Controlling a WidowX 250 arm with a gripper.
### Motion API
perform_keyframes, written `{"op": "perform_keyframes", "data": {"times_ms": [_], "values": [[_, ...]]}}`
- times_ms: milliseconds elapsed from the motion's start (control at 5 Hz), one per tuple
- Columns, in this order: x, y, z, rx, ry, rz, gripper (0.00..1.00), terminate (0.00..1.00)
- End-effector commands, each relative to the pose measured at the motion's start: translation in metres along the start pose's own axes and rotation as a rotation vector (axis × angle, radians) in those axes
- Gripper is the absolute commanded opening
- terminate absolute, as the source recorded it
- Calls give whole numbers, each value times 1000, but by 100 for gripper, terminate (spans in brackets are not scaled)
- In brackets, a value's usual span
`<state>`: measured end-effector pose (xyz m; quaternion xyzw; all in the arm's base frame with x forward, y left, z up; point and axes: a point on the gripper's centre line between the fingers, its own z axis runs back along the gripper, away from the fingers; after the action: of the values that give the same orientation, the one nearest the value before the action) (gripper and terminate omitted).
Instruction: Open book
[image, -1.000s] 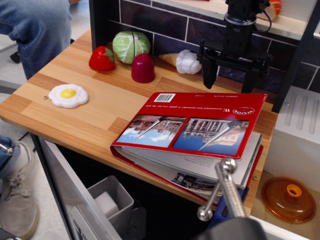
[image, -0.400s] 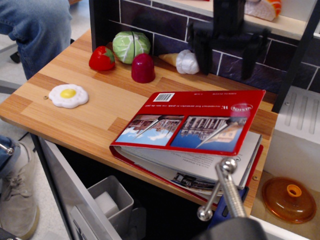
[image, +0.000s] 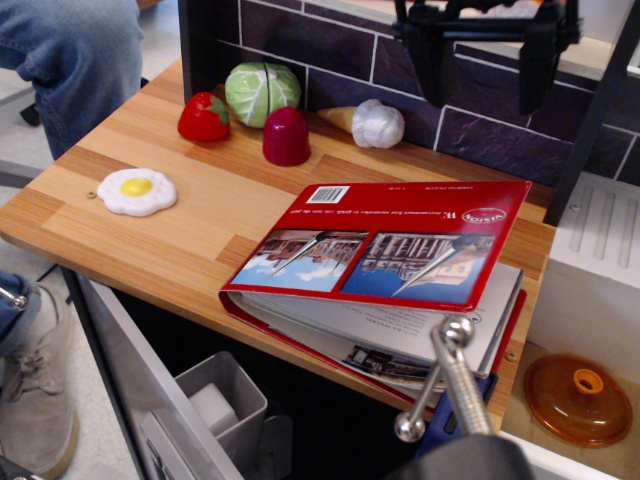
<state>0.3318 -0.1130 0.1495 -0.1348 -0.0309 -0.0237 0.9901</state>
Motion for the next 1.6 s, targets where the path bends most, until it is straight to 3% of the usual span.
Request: {"op": "perform_keyframes", "data": {"times_ms": [0,200,400,600,800,1000,1400], "values": [[-12,-36,-37,166,-14,-34,100,0],[-11,-49,-72,281,-10,-49,100,0],[-14,-48,-100,487,-40,-82,100,0],[-12,-36,-121,588,-25,-81,100,0],[-9,-31,-138,675,-84,-63,100,0],[-3,-13,-129,713,-85,-28,100,0],[-6,21,-99,741,-19,-13,100,0]]}}
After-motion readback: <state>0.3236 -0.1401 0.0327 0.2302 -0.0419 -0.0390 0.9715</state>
